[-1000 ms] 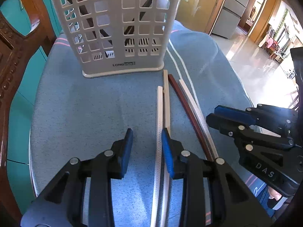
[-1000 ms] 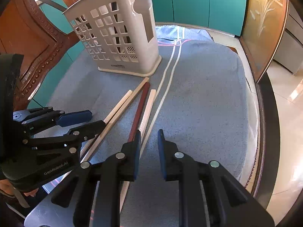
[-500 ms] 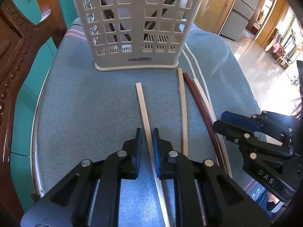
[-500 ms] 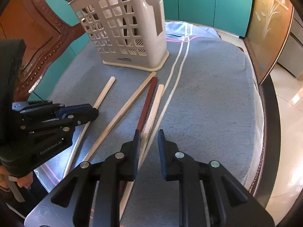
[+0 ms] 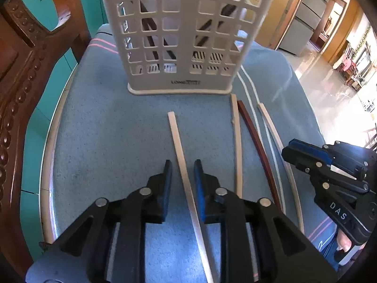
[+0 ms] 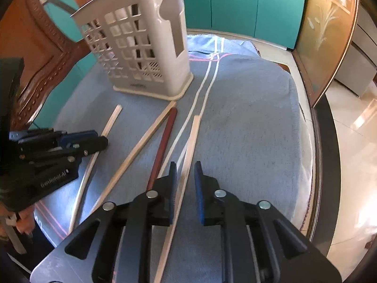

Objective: Organize utensils
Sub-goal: 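Close the right tool on a light wooden chopstick while the left tool holds its own, then lift both held chopsticks and carry them over the white basket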

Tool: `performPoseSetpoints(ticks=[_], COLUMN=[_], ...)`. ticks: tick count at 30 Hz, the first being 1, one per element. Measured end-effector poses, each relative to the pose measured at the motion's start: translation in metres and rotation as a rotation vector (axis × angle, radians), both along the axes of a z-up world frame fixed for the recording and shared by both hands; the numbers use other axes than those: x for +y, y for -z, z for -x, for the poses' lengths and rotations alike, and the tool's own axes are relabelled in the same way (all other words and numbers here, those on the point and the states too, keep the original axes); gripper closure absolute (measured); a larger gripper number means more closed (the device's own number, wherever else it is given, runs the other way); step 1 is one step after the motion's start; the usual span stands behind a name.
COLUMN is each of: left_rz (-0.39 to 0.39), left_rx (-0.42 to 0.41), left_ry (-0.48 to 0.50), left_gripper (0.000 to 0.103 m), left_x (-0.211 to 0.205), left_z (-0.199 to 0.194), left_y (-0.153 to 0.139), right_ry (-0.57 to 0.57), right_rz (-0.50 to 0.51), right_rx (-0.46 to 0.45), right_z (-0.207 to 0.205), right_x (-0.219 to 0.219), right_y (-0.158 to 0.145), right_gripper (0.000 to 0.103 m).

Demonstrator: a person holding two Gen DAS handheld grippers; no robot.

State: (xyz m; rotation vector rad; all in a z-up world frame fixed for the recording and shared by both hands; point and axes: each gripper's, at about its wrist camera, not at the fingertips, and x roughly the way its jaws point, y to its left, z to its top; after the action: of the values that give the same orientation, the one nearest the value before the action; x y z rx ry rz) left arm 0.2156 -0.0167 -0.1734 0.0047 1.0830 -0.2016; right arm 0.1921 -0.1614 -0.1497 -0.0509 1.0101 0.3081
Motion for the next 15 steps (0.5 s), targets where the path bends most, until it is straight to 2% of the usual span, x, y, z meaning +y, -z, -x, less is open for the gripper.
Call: performPoseSetpoints(ticks=[8,10,13,15], left_rz=[-0.023,-0.028,-0.026,-0.004], left_rx=[-0.005,-0.01,-0.017,-0.015], left_ry=[-0.035,-0.034,-0.04,-0.05], left_gripper=[0.08,0.08,0.093,0.094], left_x=[-0.004,-0.005,-0.003,0.002], left_z=[-0.015,-0.016,-0.017,-0.02], left_y=[0.002,0.002,0.0,0.001], right_ry=[0.02,0.015,0.013,0.01], right_rz=[0.064,0.064,0.018,0.012], right_rx=[-0.005,-0.011,-0.005,-0.025], right_z=[-0.016,-0.016,-0.012,-0.01], right_x=[0.016,0.016,0.012,0.011], right_y=[0.01,0.011,0.01,0.007], right_gripper=[0.087,0.094,0.097,0.097])
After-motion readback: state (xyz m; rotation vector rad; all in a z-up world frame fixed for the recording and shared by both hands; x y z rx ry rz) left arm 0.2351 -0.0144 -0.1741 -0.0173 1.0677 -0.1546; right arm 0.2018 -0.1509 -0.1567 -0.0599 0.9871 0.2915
